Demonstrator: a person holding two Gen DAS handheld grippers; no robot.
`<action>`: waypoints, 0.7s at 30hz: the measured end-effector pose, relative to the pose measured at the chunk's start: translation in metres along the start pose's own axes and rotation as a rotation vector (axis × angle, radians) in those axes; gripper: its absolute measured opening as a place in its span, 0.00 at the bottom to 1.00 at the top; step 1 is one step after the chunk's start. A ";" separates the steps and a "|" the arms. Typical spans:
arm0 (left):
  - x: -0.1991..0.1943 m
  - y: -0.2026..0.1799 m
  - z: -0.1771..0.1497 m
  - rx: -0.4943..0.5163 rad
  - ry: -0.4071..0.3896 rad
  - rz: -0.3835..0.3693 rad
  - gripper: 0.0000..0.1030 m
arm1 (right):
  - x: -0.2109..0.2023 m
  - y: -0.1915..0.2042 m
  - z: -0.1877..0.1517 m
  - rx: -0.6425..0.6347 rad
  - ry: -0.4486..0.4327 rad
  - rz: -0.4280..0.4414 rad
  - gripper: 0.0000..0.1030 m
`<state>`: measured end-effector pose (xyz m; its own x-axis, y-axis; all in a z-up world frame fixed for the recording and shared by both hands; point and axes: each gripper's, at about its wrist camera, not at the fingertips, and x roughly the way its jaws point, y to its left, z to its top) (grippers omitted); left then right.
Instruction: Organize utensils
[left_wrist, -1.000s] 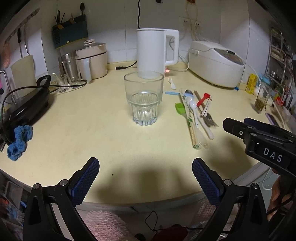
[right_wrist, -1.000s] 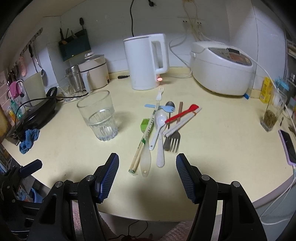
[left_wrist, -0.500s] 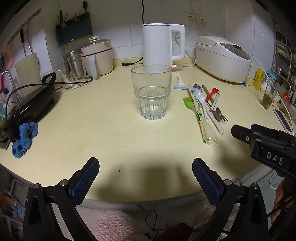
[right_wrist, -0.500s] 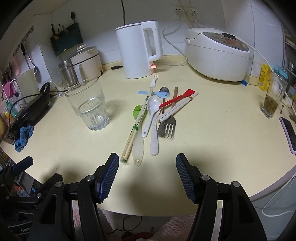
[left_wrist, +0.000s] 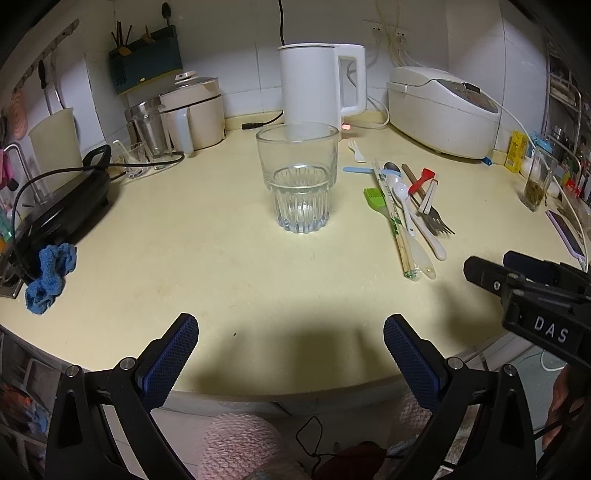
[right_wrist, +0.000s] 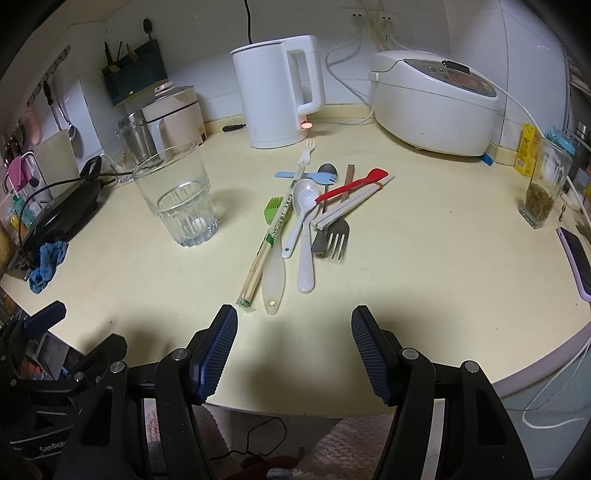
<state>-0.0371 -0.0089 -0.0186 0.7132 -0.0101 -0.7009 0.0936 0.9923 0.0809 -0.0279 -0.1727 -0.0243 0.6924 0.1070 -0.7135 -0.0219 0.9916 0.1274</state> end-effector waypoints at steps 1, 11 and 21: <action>0.000 -0.001 0.000 0.001 -0.001 0.002 0.99 | -0.001 0.000 0.000 0.000 -0.001 0.000 0.63; -0.004 -0.003 -0.007 0.008 0.011 0.003 0.99 | -0.005 -0.004 -0.007 0.016 -0.005 -0.004 0.63; -0.009 -0.005 -0.009 0.010 0.002 0.004 0.99 | -0.009 0.000 -0.013 0.008 -0.004 0.003 0.63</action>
<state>-0.0498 -0.0125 -0.0190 0.7122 -0.0061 -0.7019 0.0978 0.9911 0.0905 -0.0431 -0.1722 -0.0270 0.6955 0.1094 -0.7101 -0.0183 0.9907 0.1346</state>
